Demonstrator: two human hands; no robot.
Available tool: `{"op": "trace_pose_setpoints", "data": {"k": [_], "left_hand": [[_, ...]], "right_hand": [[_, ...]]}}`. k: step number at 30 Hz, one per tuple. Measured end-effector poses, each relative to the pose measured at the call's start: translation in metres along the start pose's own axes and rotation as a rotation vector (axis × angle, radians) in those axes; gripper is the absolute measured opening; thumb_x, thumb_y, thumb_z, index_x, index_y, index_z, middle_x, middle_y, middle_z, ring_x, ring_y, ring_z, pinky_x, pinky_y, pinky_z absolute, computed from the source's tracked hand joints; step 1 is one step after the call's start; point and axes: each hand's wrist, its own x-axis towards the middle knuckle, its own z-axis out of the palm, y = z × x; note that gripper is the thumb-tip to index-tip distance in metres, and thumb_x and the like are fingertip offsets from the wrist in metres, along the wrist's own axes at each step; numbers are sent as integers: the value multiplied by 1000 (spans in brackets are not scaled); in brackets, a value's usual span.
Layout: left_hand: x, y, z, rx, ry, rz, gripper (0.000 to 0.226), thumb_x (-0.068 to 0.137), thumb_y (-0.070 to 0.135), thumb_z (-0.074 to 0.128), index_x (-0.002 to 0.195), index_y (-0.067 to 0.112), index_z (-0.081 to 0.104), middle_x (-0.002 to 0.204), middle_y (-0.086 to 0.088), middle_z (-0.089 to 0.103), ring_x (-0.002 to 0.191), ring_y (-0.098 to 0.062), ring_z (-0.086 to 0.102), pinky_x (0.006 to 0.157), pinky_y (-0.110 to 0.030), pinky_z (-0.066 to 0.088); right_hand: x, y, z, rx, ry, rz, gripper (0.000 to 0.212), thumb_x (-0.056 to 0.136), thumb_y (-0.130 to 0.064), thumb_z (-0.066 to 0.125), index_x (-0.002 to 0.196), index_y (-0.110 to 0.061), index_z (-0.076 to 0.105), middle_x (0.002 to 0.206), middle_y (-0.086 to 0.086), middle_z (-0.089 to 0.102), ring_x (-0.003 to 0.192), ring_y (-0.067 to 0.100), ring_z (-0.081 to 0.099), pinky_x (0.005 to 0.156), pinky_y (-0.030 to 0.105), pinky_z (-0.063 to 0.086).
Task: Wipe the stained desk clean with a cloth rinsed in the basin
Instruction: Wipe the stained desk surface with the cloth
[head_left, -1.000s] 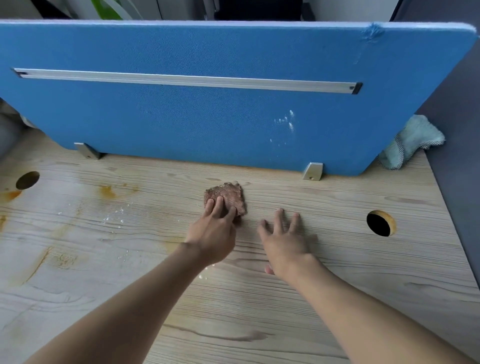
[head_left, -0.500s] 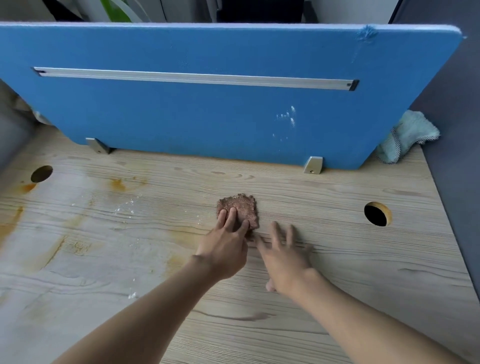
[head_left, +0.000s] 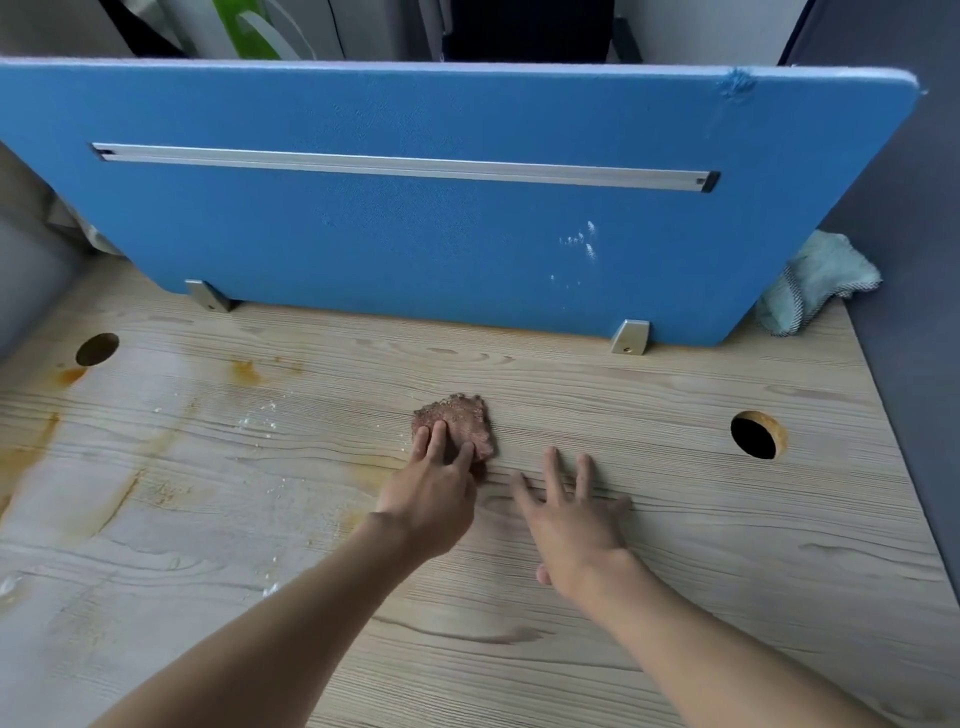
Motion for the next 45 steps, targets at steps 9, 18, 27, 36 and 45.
{"op": "trace_pose_setpoints", "data": {"k": [9, 18, 27, 36, 45], "left_hand": [[-24, 23, -1, 106, -20, 24, 59, 105, 37, 24, 160, 19, 8, 166, -14, -8, 153, -31, -9, 119, -42, 24], [-37, 34, 11, 109, -21, 17, 62, 104, 37, 25, 159, 16, 7, 166, -15, -8, 153, -33, -10, 120, -44, 26], [-53, 39, 16, -23, -5, -11, 55, 103, 33, 29, 156, 20, 21, 167, -10, -2, 154, -28, -6, 119, -42, 25], [-65, 21, 26, -6, 12, -2, 55, 102, 27, 29, 155, 17, 24, 166, -18, 0, 153, -34, -4, 124, -44, 15], [-72, 3, 42, -47, 56, 10, 69, 91, 35, 9, 154, 13, 24, 164, -23, 4, 153, -34, -6, 124, -46, 14]], "right_hand": [[0, 1, 1, 14, 2, -4, 109, 88, -22, 74, 156, -32, -10, 161, 14, -29, 146, 53, -16, 101, 81, 24], [2, 1, 4, 23, 17, -1, 108, 88, -23, 75, 156, -33, -7, 162, 13, -28, 146, 52, -15, 101, 82, 24], [-13, 2, 4, 3, 85, -19, 107, 83, -27, 78, 158, -27, 1, 164, 12, -18, 150, 46, -12, 106, 80, 16], [-48, -29, 29, -5, -3, -112, 104, 89, -34, 72, 158, -27, -4, 163, 16, -22, 146, 54, -12, 103, 80, 24], [-51, -35, 34, -31, 16, -67, 104, 88, -31, 74, 157, -28, -3, 162, 16, -24, 147, 52, -11, 103, 79, 26]]}}
